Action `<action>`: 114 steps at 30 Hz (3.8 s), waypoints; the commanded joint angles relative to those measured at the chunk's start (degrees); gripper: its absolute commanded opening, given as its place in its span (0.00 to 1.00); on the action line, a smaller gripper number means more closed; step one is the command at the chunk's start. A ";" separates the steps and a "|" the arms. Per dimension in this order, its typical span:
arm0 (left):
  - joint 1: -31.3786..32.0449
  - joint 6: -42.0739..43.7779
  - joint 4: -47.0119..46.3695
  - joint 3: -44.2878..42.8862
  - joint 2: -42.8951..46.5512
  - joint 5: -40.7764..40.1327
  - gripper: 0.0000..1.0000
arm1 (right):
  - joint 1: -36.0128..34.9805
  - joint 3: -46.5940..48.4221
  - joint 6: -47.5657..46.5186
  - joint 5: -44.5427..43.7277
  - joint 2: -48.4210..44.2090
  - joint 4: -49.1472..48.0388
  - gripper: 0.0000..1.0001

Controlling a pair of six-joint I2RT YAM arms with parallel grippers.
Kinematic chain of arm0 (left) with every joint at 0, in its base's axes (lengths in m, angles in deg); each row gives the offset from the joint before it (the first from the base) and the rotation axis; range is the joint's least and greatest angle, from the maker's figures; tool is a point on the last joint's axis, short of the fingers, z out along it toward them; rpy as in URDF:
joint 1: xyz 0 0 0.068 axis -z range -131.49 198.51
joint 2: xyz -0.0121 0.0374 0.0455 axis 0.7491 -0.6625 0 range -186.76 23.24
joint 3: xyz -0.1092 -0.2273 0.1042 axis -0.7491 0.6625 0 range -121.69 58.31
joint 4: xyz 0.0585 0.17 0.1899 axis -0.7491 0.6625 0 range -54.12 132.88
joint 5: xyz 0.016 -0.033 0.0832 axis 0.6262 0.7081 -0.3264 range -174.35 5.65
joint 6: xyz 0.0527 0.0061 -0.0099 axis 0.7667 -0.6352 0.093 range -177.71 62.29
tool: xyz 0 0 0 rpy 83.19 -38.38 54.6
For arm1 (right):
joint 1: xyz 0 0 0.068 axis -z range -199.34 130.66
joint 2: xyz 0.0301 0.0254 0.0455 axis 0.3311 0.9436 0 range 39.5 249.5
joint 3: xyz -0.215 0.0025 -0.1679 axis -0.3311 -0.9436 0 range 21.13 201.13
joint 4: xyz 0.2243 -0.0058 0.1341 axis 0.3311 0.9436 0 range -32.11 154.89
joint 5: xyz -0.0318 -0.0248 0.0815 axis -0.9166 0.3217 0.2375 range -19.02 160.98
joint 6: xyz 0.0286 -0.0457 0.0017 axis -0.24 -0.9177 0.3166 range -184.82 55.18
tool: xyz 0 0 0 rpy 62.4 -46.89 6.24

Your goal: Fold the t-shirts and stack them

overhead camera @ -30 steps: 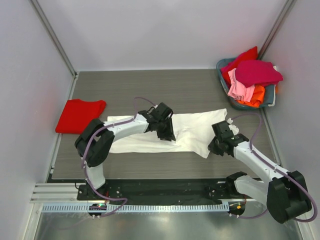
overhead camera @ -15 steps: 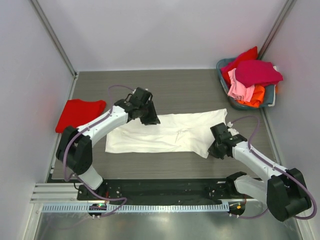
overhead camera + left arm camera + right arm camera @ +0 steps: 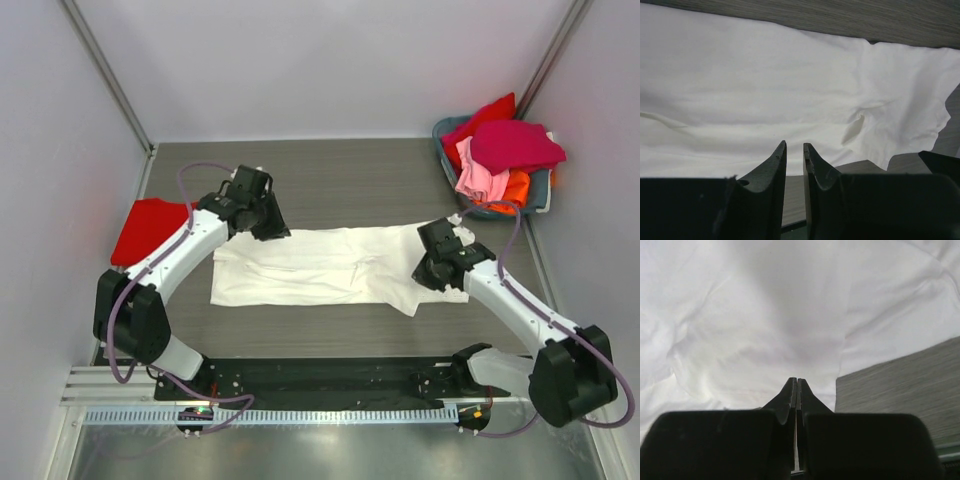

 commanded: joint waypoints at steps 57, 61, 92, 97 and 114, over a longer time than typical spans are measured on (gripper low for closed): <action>-7.91 -3.09 -11.73 27.31 -2.85 0.46 0.11 | 8.16 59.00 -18.19 6.03 67.73 -12.10 0.01; -1.84 -7.65 -11.73 31.62 2.84 -0.76 0.10 | 7.20 66.05 -18.63 7.87 72.21 -10.25 0.01; 49.59 -49.06 -18.85 34.08 6.55 -27.31 0.10 | -7.66 101.21 -20.83 15.26 89.27 -5.59 0.02; 49.59 -47.93 -15.42 34.88 14.37 -28.81 0.15 | -7.66 102.54 -22.24 17.10 86.21 -6.81 0.24; 9.12 -22.71 -13.30 31.46 28.99 -9.31 0.38 | -3.54 67.13 -27.42 12.97 51.15 -10.51 0.44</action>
